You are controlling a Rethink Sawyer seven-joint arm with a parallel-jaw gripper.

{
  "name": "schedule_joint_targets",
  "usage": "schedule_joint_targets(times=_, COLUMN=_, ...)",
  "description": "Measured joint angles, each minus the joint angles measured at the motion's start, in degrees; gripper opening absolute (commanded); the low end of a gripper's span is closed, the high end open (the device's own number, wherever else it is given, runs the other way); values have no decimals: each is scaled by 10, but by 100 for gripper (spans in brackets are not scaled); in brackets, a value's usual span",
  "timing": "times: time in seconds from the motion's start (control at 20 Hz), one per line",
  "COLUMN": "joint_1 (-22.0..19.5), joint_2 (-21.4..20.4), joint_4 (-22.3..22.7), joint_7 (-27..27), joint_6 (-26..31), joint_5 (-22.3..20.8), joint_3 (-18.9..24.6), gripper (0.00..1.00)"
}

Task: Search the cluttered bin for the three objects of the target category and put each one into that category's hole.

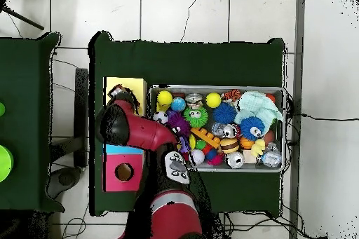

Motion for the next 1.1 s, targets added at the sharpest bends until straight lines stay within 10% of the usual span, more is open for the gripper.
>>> schedule_joint_targets(times=0.3, joint_1=42, joint_2=10, joint_4=-40, joint_7=0, joint_6=98, joint_5=0, joint_3=-58, gripper=100)
schedule_joint_targets(times=0.6, joint_1=93, joint_2=15, joint_4=-130, joint_7=0, joint_6=315, joint_5=2, joint_3=-133, gripper=100)
schedule_joint_targets(times=1.1, joint_1=100, joint_2=21, joint_4=-155, joint_7=0, joint_6=354, joint_5=-1, joint_3=-157, gripper=100)
